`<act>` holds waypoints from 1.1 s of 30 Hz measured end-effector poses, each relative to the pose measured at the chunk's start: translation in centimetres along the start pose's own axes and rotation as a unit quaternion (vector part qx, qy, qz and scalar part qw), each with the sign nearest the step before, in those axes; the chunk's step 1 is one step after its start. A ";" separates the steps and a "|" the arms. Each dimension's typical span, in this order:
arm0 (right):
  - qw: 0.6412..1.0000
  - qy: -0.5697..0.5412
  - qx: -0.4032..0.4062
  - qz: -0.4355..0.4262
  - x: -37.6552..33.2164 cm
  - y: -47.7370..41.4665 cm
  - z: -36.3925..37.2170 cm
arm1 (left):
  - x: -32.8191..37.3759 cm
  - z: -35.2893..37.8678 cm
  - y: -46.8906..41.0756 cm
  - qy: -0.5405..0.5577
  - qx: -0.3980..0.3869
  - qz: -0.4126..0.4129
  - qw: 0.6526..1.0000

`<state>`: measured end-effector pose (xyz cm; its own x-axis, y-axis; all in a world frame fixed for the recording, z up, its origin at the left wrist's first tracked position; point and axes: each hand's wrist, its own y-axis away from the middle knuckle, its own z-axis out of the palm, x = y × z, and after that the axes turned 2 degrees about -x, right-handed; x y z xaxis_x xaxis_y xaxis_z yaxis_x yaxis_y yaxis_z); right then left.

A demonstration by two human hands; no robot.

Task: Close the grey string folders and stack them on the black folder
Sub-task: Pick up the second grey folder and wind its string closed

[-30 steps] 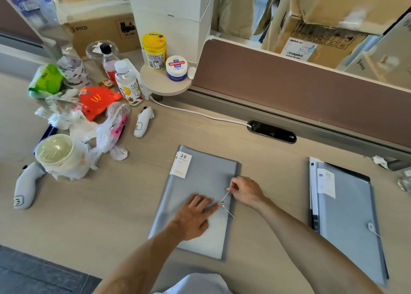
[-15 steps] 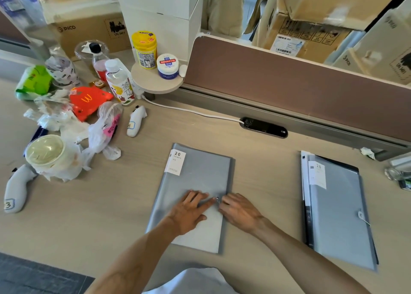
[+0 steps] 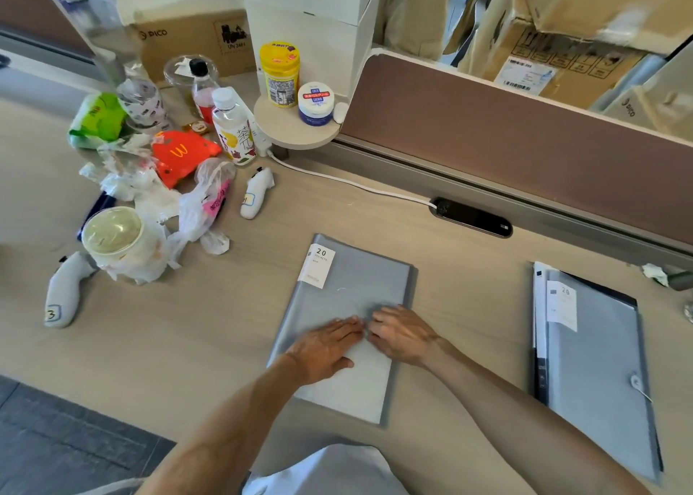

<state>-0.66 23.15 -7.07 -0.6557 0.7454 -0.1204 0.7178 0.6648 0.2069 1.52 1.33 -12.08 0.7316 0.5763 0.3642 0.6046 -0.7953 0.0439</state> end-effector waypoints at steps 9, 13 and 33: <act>0.994 -0.065 -0.008 0.085 1.8 -0.4 -1.1 | -0.2 0.2 0.1 -0.015 0.018 0.008 1.000; 0.975 -0.150 -0.012 0.166 1.9 0.3 -0.6 | -0.3 0.2 0.1 -0.014 0.014 0.006 1.000; 0.981 -0.091 0.046 0.167 0.7 3.1 0.6 | 0.1 0.0 0.0 -0.027 0.011 -0.003 1.000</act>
<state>1.31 25.75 -7.11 -0.3337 0.9131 -0.2342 0.9089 0.3775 0.1772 1.59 1.39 -12.10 0.7434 0.5910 0.3133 0.6156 -0.7877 0.0253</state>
